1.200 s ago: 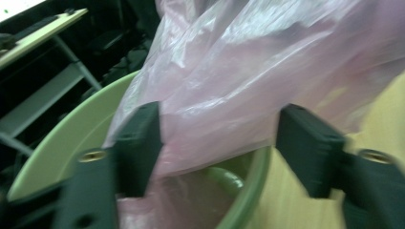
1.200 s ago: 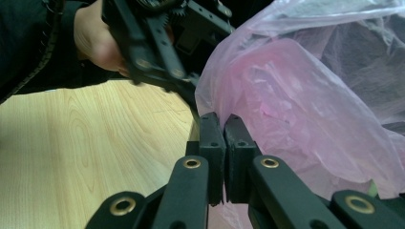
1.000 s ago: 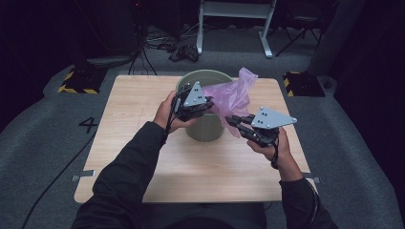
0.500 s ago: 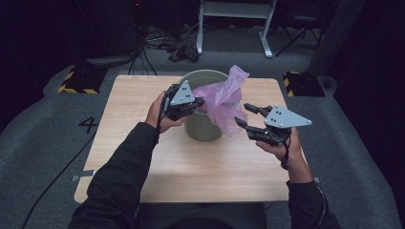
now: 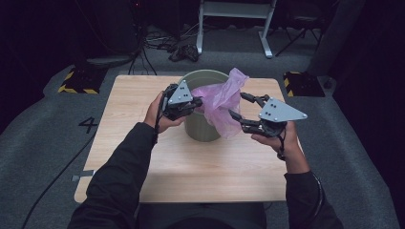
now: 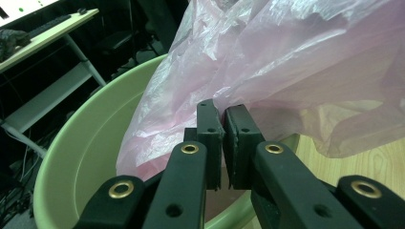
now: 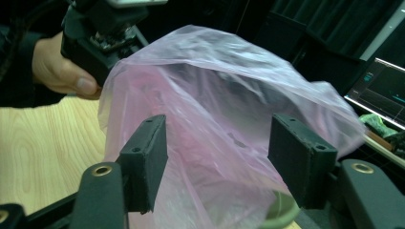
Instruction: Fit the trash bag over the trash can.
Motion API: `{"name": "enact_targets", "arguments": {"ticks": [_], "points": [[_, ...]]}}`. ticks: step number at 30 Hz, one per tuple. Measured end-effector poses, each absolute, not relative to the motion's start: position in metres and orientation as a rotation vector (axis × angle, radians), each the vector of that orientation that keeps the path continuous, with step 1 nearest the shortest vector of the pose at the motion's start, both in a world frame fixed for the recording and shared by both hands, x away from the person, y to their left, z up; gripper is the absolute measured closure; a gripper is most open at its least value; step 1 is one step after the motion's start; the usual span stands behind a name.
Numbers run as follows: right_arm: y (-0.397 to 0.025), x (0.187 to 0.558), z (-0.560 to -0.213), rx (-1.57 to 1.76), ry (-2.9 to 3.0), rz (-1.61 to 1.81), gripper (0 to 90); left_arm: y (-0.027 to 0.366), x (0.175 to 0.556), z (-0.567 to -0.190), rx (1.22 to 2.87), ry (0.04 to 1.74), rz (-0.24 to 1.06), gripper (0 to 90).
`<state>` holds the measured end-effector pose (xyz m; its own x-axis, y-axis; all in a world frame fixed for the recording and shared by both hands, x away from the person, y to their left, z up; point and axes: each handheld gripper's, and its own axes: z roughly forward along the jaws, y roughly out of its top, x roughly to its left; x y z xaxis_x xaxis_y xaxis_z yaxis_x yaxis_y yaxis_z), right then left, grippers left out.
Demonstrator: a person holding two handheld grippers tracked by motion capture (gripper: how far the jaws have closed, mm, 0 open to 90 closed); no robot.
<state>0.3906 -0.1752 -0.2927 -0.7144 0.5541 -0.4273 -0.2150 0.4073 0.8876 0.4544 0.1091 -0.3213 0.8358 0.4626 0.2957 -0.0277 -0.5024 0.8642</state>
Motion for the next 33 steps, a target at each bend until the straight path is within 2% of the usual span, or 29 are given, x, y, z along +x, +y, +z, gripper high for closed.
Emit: {"name": "enact_targets", "arguments": {"ticks": [1,2,8,13,16,21,23,27,29,30,32,33], "points": [[-0.170,0.393,-0.293,0.269,1.967,1.359,58.5,0.109,0.454,-0.321,2.020,0.321,0.621,83.9],[-0.170,0.393,-0.293,0.269,1.967,1.359,58.5,0.110,0.454,-0.321,2.015,0.323,0.613,83.9],[-0.160,0.397,-0.296,0.232,2.022,1.339,86.3,0.116,0.451,-0.321,1.998,0.325,0.591,77.5],[-0.157,0.397,-0.297,0.228,2.039,1.329,90.0,0.121,0.441,-0.316,1.966,0.352,0.548,44.9],[-0.157,0.398,-0.298,0.239,2.040,1.327,90.0,0.123,0.434,-0.314,1.942,0.349,0.528,33.2],[-0.157,0.399,-0.299,0.253,2.042,1.314,90.0,0.126,0.410,-0.309,1.874,0.317,0.507,23.8],[-0.156,0.398,-0.299,0.258,2.046,1.305,90.0,0.124,0.402,-0.307,1.865,0.300,0.502,24.1],[-0.155,0.399,-0.301,0.256,2.048,1.303,90.0,0.115,0.393,-0.308,1.864,0.277,0.498,33.3],[-0.155,0.399,-0.302,0.252,2.049,1.302,90.0,0.111,0.392,-0.308,1.858,0.296,0.524,45.3],[-0.155,0.399,-0.302,0.258,2.054,1.299,90.0,0.110,0.393,-0.308,1.855,0.298,0.522,45.3],[-0.156,0.399,-0.303,0.257,2.055,1.302,90.0,0.108,0.396,-0.309,1.859,0.318,0.553,57.6],[-0.157,0.399,-0.304,0.260,2.058,1.302,90.0,0.109,0.399,-0.309,1.857,0.312,0.572,66.6]]}}
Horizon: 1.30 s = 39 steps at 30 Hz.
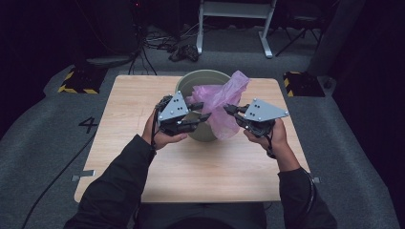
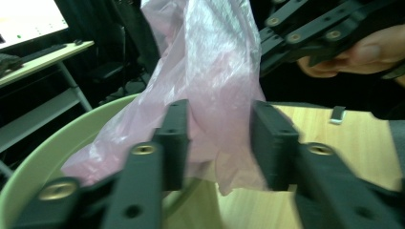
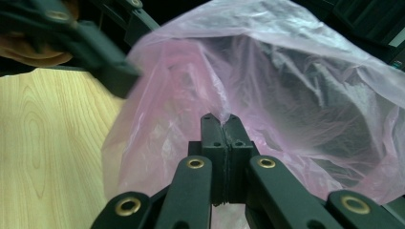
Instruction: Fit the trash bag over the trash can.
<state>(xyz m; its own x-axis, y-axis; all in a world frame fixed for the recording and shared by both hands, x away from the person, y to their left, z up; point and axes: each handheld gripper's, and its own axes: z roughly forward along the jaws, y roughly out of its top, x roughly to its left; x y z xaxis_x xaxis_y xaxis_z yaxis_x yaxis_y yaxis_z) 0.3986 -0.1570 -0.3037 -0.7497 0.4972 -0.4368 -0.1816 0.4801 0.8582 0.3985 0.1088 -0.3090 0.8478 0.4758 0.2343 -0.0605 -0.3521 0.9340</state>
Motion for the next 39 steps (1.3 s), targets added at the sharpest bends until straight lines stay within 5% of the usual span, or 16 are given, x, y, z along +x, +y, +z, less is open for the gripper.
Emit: {"name": "enact_targets", "arguments": {"ticks": [2,5,25,39], "points": [[-0.159,0.399,-0.305,0.262,2.060,1.305,90.0,0.109,0.401,-0.308,1.858,0.314,0.593,81.6],[-0.161,0.398,-0.306,0.264,2.062,1.307,90.0,0.111,0.403,-0.307,1.850,0.328,0.610,89.0],[-0.216,0.398,-0.349,0.394,2.118,1.286,90.0,0.194,0.427,-0.323,1.794,0.597,0.602,89.8],[-0.222,0.429,-0.380,0.511,2.160,1.193,90.0,0.208,0.455,-0.358,1.826,0.734,0.597,89.8]]}}
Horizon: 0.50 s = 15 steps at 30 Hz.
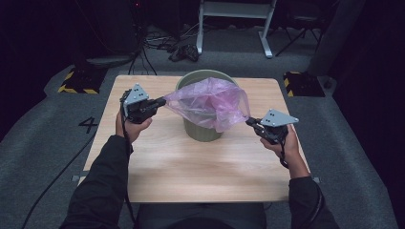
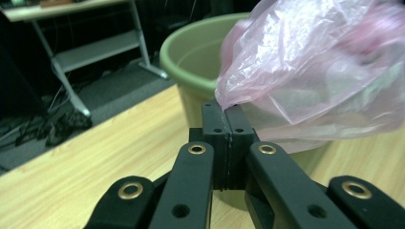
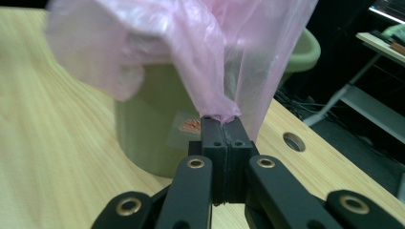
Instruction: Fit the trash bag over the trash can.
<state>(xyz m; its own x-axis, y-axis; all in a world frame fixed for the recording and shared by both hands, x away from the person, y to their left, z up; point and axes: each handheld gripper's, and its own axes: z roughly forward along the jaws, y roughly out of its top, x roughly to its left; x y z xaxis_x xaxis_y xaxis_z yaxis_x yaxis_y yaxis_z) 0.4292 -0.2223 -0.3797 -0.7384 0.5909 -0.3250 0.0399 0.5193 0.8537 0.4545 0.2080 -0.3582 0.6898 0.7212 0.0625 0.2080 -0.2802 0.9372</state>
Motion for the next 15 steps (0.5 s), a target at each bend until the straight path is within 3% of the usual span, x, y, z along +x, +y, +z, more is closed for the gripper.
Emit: {"name": "enact_targets", "arguments": {"ticks": [11,15], "points": [[-0.227,0.441,-0.386,0.569,2.149,1.187,88.6,0.193,0.477,-0.380,1.887,0.780,0.598,89.7],[-0.235,0.434,-0.382,0.565,2.113,1.238,71.7,0.195,0.470,-0.377,1.858,0.767,0.622,81.5]]}}
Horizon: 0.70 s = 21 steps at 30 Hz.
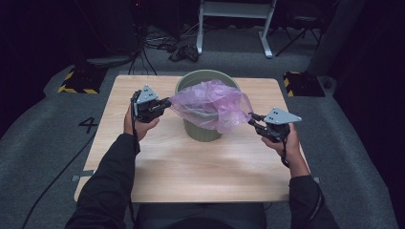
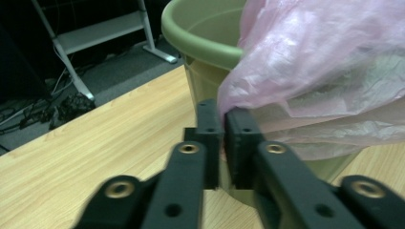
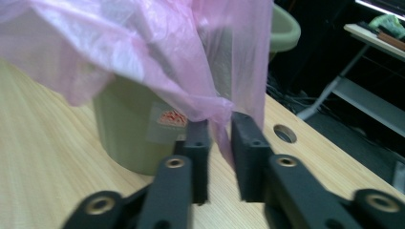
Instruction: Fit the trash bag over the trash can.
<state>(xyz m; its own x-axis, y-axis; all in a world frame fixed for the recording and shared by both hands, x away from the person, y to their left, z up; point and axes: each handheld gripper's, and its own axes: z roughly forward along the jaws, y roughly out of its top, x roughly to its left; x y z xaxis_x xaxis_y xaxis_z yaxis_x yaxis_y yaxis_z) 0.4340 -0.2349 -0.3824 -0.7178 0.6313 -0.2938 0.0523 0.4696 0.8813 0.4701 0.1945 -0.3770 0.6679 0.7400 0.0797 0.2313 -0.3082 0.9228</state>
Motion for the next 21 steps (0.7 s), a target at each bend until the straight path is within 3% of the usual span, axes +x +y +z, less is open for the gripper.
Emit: {"name": "enact_targets", "arguments": {"ticks": [1,3,5,6,12,21], "points": [[-0.235,0.434,-0.382,0.565,2.113,1.238,71.7,0.195,0.470,-0.377,1.858,0.767,0.622,78.6],[-0.239,0.429,-0.379,0.576,2.085,1.239,61.7,0.196,0.466,-0.375,1.856,0.772,0.653,74.0],[-0.243,0.424,-0.375,0.568,2.077,1.254,56.9,0.199,0.462,-0.373,1.847,0.778,0.655,62.9],[-0.246,0.419,-0.372,0.560,2.075,1.245,51.1,0.203,0.457,-0.371,1.834,0.775,0.661,52.3],[-0.252,0.409,-0.364,0.536,2.069,1.262,45.0,0.214,0.439,-0.366,1.818,0.724,0.636,27.3],[-0.248,0.397,-0.343,0.481,2.021,1.359,39.4,0.208,0.407,-0.347,1.798,0.566,0.580,19.1]]}}
